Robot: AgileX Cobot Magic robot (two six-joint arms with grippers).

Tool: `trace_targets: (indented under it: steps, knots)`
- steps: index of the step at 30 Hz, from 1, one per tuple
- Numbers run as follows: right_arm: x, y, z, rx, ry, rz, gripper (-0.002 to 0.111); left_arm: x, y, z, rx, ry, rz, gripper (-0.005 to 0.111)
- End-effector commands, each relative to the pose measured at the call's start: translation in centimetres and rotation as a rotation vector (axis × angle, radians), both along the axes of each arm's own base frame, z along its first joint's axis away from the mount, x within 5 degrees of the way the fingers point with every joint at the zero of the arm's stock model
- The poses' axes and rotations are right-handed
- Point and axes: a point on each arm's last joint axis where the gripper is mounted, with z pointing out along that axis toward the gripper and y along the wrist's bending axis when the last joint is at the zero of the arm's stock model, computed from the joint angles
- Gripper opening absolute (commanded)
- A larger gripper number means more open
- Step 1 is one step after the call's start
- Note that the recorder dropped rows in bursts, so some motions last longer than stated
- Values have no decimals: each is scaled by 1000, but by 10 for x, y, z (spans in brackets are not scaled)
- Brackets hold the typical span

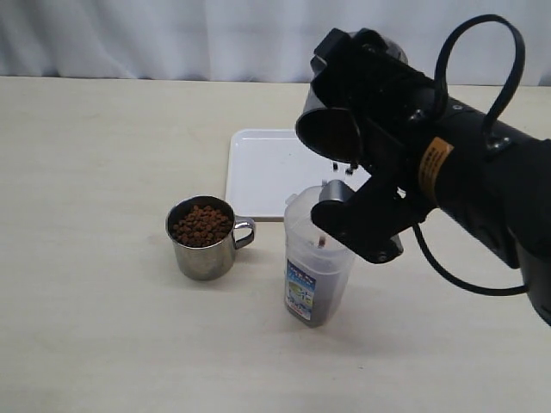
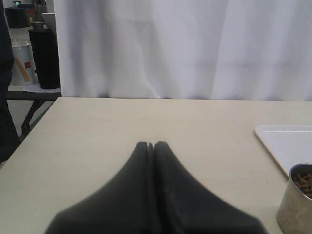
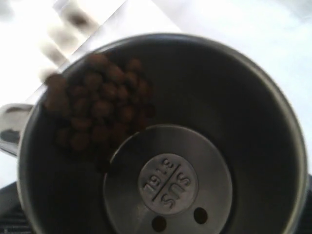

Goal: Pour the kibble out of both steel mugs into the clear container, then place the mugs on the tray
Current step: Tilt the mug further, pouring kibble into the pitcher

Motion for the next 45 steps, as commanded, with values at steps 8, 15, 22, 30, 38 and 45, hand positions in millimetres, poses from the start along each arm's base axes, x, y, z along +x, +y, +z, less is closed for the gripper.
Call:
trace_targets:
  steps: [8, 15, 22, 30, 38, 45]
  knots:
    - [0, 0, 4, -32, -36, 7, 4, 0, -1, 0, -2, -12, -8, 0]
    - [0, 0, 4, -32, -36, 7, 4, 0, -1, 0, -2, -12, -8, 0]
    - [0, 0, 4, -32, -36, 7, 4, 0, -1, 0, -2, -12, -8, 0]
    - [1, -1, 5, -17, -37, -13, 4, 0, -1, 0, -2, -12, -8, 0]
    - [-10, 2, 6, -21, -76, -28, 4, 0, -1, 0, 0, -12, -8, 0]
    - [-10, 1, 6, -20, -83, -44, 4, 0, -1, 0, -2, -12, -8, 0]
